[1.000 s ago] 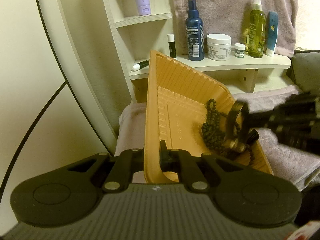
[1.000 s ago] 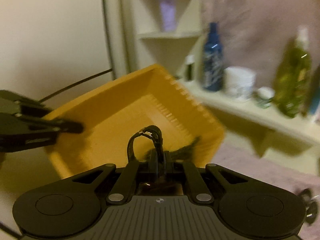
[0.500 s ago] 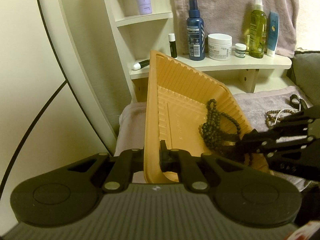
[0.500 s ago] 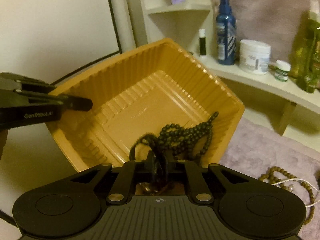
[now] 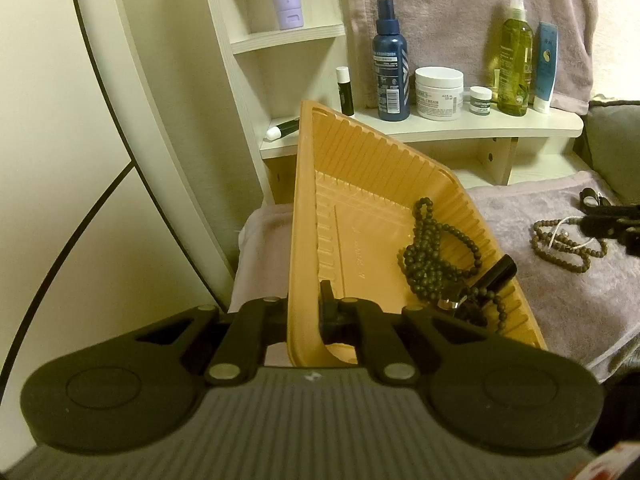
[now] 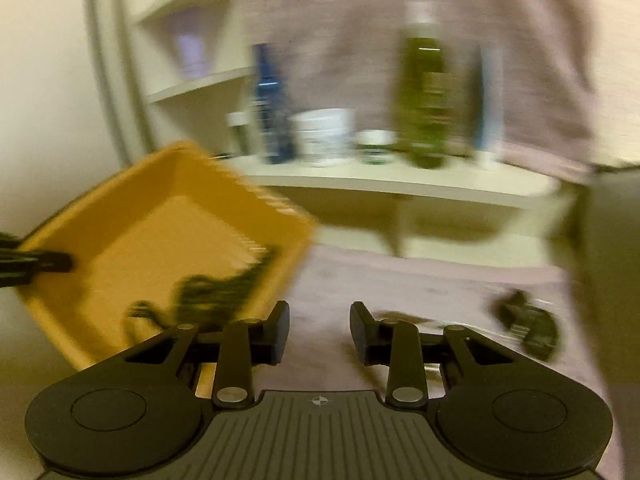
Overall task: Organize jewelry
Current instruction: 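Open the right tool to drop the watch into the tray, then grasp the pearl necklace beside the black watch with the right tool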
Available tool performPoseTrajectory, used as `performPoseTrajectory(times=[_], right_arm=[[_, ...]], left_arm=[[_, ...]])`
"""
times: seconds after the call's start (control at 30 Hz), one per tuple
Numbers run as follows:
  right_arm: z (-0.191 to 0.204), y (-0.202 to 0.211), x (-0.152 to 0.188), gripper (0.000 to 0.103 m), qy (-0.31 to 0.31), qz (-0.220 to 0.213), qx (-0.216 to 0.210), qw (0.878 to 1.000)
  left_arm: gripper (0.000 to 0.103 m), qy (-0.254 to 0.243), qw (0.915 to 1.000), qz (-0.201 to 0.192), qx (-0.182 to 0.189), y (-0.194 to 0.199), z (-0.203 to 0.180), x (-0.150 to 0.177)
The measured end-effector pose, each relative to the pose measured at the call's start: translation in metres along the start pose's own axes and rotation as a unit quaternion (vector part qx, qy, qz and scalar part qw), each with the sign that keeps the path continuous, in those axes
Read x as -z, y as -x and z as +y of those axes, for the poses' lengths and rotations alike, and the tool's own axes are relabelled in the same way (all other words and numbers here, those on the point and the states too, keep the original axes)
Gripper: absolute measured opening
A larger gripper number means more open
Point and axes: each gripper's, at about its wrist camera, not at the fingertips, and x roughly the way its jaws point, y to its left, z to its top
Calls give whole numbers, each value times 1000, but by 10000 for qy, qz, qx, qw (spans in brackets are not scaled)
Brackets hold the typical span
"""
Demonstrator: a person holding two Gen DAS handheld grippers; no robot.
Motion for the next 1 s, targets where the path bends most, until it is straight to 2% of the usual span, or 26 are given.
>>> performPoseTrajectory(times=[0.17, 0.4, 1.0], right_arm=[[-45, 9, 12, 34, -344, 26, 676, 9971], [-79, 13, 20, 35, -530, 69, 1121, 9923], [-96, -19, 15, 34, -950, 223, 788, 9921]], left_arm=[[6, -12, 10000, 1, -7, -1, 0, 0], [6, -19, 10000, 4, -10, -1, 0, 0], [6, -72, 10000, 37, -59, -1, -2, -1]])
